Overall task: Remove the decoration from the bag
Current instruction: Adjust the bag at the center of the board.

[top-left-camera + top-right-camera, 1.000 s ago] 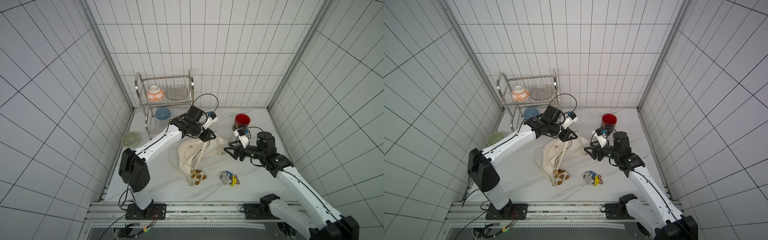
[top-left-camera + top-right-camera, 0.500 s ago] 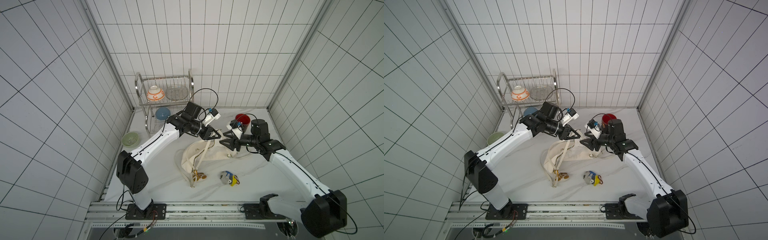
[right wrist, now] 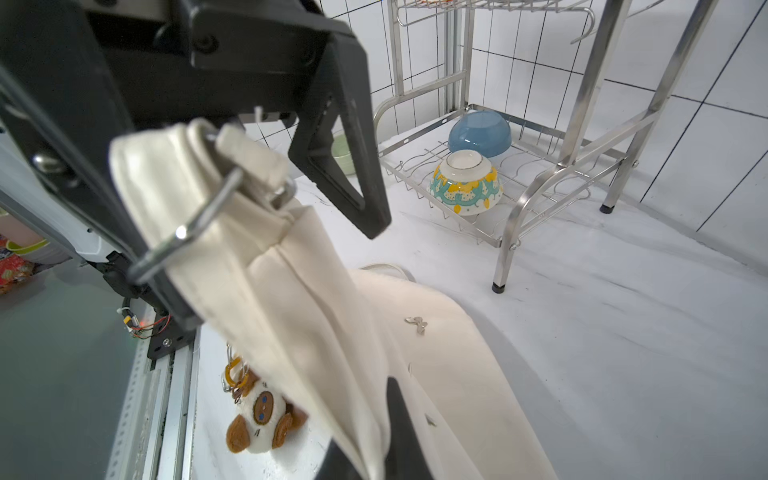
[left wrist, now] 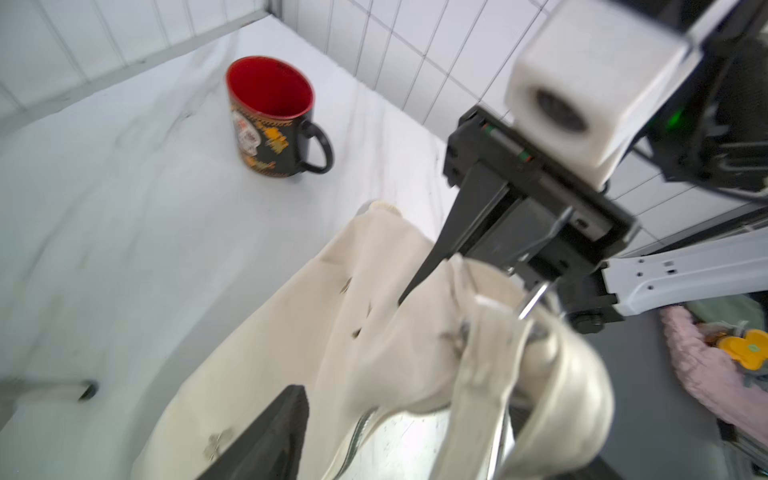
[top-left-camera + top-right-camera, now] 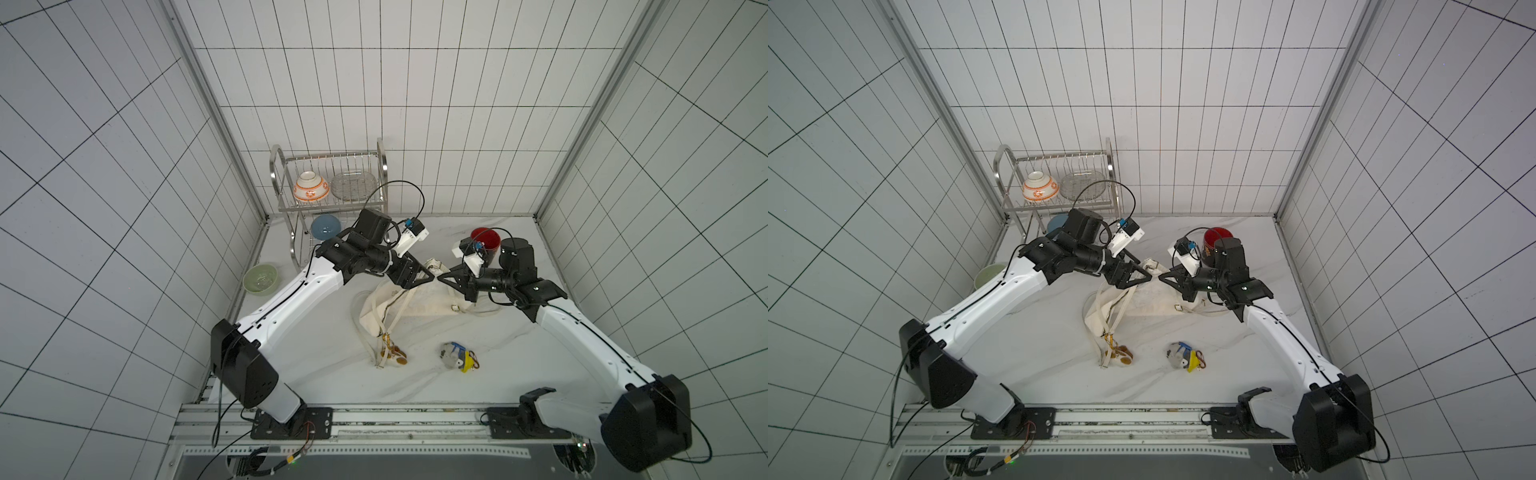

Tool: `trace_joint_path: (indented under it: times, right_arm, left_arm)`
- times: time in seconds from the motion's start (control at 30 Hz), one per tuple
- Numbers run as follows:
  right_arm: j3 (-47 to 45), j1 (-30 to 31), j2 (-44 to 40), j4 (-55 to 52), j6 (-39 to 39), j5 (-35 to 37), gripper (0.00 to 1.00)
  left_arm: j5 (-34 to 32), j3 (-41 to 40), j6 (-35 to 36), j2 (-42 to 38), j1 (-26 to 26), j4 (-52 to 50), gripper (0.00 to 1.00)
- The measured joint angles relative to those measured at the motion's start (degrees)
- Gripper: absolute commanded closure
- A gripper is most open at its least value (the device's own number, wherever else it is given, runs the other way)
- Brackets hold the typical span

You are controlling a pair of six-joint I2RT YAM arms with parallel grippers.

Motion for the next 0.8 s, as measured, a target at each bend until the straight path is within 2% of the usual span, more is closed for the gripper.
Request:
trace_joint_path:
  times: [0.07, 0.17, 0.33, 0.47, 0.67, 0.73, 0.8]
  right_arm:
    - [-0.31, 0.0, 0.31, 1.6, 2.54, 0.02, 1.0]
    - [-1.07, -0.2, 0.68, 4.72, 6.84, 0.2, 1.0]
    - [-1.9, -0.37, 2.69, 9.9, 13.38, 0.31, 1.0]
    - [-2.25, -0.37, 3.63, 12.17, 16.17, 0.42, 1.0]
    - [-2.25, -0.37, 3.65, 13.9, 18.05, 0.39, 1.0]
    - [-2.25, -0.37, 3.65, 14.01, 18.29, 0.39, 1.0]
    - [-2.25, -0.37, 3.65, 14.01, 18.47, 0.42, 1.0]
  left_arm:
    - [-6.12, -5.92, 0.42, -5.31, 0.15, 0.46, 0.03]
    - [-13.84, -15.87, -0.07, -14.73, 0.31, 1.66, 0.01]
    - [-19.15, -28.89, -4.13, -27.43, -0.09, 3.04, 0.03]
    - [-21.42, -34.23, -8.28, -27.87, -1.38, 3.39, 0.05]
    - [-23.58, -38.62, -13.99, -22.53, -1.49, 5.51, 0.12]
    - [-24.41, -38.71, -14.47, -20.46, -1.88, 7.08, 0.15]
    - [-24.87, -38.71, -14.62, -19.52, -2.29, 8.98, 0.23]
